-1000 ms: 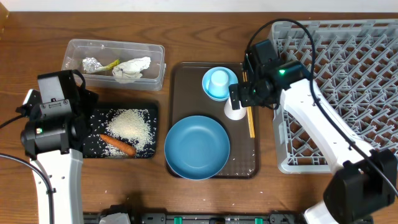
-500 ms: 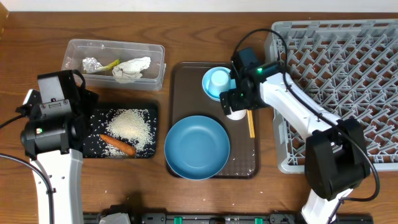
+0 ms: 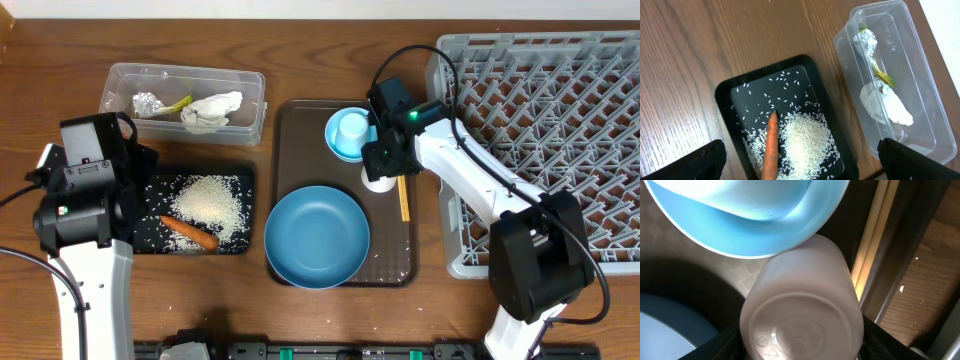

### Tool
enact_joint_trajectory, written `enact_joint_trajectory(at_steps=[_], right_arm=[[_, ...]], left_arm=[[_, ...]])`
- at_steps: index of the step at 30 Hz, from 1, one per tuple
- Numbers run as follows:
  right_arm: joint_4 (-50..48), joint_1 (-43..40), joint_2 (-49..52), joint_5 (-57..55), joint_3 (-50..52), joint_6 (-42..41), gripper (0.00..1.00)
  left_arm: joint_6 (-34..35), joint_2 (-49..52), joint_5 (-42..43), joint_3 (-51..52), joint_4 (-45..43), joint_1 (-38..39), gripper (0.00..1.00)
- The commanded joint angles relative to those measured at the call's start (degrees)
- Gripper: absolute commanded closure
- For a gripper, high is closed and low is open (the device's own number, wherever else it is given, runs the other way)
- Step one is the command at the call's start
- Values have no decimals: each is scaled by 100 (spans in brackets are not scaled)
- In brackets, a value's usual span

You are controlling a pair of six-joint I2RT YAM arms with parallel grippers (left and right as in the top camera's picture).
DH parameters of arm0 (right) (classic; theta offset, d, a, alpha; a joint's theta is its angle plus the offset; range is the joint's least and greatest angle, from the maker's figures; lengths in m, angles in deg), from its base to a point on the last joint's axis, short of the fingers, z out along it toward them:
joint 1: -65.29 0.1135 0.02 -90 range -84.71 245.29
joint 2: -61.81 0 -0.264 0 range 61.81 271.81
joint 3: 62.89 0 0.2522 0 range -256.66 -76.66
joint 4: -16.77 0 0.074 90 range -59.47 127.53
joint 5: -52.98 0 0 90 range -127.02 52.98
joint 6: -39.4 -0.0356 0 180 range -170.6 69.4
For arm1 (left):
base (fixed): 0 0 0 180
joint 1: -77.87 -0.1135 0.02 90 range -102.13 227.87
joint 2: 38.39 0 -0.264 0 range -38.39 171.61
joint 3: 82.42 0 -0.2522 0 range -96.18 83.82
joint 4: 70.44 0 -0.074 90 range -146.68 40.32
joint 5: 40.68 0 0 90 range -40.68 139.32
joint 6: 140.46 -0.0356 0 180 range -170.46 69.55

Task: Sort waste into correct bins and load items into the dishwasher rack
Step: 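Carry the white cup to the dish rack and set it upside down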

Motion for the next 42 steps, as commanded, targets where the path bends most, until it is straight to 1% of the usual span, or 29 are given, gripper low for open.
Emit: enact_joint_trajectory(at_steps=[1, 3, 7, 14, 17, 19, 20, 21, 25, 29, 34, 38, 42], right_arm=[[-42, 79, 44, -72, -90, -219, 41], [-59, 76, 37, -55, -92, -249, 41], [-2, 55, -63, -50, -184, -249, 46], [514, -140, -697, -33, -813, -247, 46], [813, -367, -1095, -37, -1187, -107, 46], [990, -625, -1351, -37, -1408, 22, 43], [1067, -807, -1482, -35, -1510, 76, 40], [1134, -1005, -1602, -37, -1593, 116, 39], [1281, -1934, -1932, -42, -1770, 396, 39], [1276, -3187, -1996, -61, -1770, 579, 42], [1209, -4437, -1746, -59, -1770, 638, 44], [1143, -5040, -1397, -57, -1770, 616, 44], [1165, -5259, -1062, 251, -1770, 614, 42]], left_arm=[[-11, -2, -136, -11, 35, -24, 1], [-11, -2, -138, -11, 35, -24, 1], [-9, -2, -138, -11, 35, -24, 1], [-9, -2, -138, -11, 35, -24, 1], [-11, -2, -136, -11, 35, -24, 1], [-11, -2, -136, -11, 35, -24, 1], [-11, -2, -138, -11, 35, -24, 1], [-9, -2, -136, -11, 35, -24, 1], [-11, -2, -138, -11, 35, -24, 1], [-9, -2, -136, -11, 35, -24, 1], [-11, -2, -136, -11, 35, -24, 1], [-11, -2, -136, -11, 35, -24, 1], [-9, -2, -136, -11, 35, -24, 1]])
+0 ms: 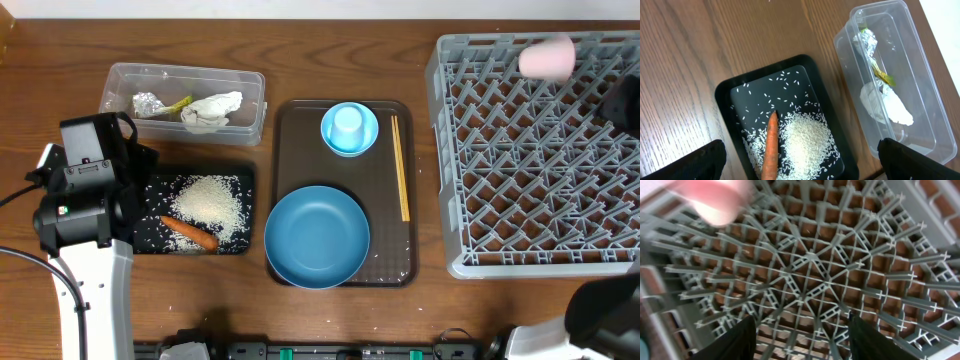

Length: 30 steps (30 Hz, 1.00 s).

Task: Sort waste into correct bins and load items into the dishwasher rack
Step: 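Carry the white cup to the dish rack and set it upside down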

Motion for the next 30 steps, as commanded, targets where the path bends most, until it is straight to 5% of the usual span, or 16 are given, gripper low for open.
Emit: enact_joint_trajectory(at_steps=[1, 15, 30], right_arm=[[2, -101, 262, 398, -11, 79, 41], [-15, 442, 350, 612, -13, 76, 38], [-1025, 1674, 505, -42, 0, -146, 1]], left_arm=[[-9, -2, -138, -11, 35, -26, 1], [-11, -2, -138, -11, 35, -26, 1], [-9, -2, -138, -11, 35, -26, 1]])
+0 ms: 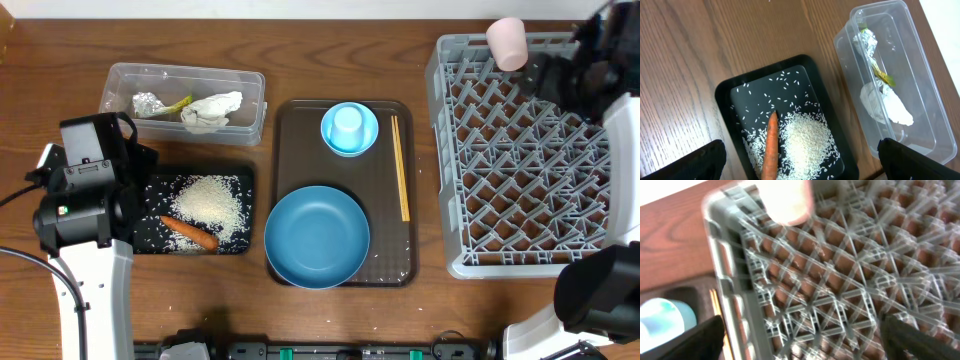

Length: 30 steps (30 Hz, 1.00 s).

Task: Sort waste into correct bins and load items into the dishwasher rack
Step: 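Carry the white cup to the dish rack and set it upside down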

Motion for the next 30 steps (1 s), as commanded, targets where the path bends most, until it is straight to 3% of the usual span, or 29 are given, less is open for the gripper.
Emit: enact_joint_trajectory(at_steps=[1, 4, 16, 24, 30], right_arm=[[-404, 284, 175, -673, -7, -122, 1], [-1056, 369, 518, -1113, -7, -138, 1], [-3130, 302, 1961, -859, -7, -133, 1], [-3735, 302, 2127, -487, -7, -133, 2], [-3654, 304, 2127, -343, -7, -133, 6]], left_arm=[[-9, -2, -136, -11, 35, -24, 1], [-11, -2, -138, -11, 35, -24, 1], [-11, -2, -138, -11, 35, -24, 1], [-11, -2, -136, -11, 35, -24, 1], [-11, -2, -136, -11, 35, -24, 1]])
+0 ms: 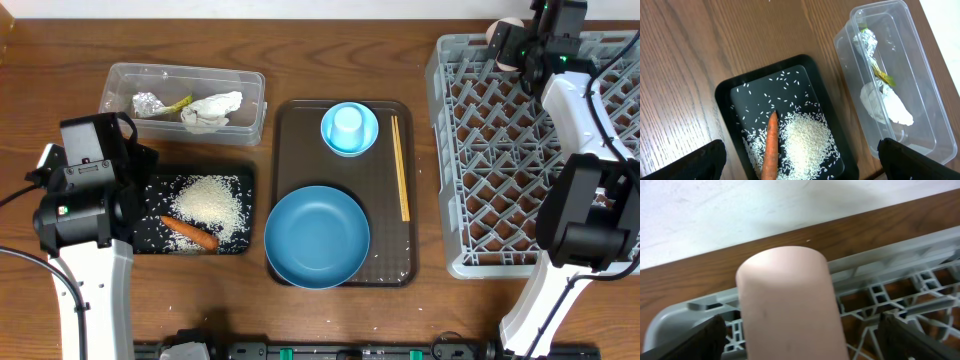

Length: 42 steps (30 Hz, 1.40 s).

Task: Sort waste into correct bins and load items into the dishwasher rack
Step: 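Carry the white cup to the dish rack and set it upside down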

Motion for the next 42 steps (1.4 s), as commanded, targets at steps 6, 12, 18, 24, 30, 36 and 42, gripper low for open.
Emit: enact_joint_trajectory(at_steps=[6, 12, 18, 24, 30, 36, 42], right_arm=[[310, 9, 66, 153, -24, -44, 4], [315, 9, 162, 173, -24, -44, 12], [315, 7, 151, 173, -26, -44, 37], [542, -24, 52, 170, -28, -44, 46], [896, -210, -601, 175, -28, -57, 53], [1263, -533, -1733, 177, -28, -105, 54], [1816, -935, -2691, 179, -28, -234, 51]], left_arm=[[-11, -2, -140, -11, 33, -26, 1], [-9, -2, -140, -11, 33, -26, 1], [-11, -2, -140, -11, 33, -26, 1], [-9, -2, -138, -11, 33, -26, 1], [-11, -2, -138, -11, 33, -26, 1], [-9, -2, -138, -11, 33, -26, 1], [-11, -2, -138, -11, 33, -26, 1]])
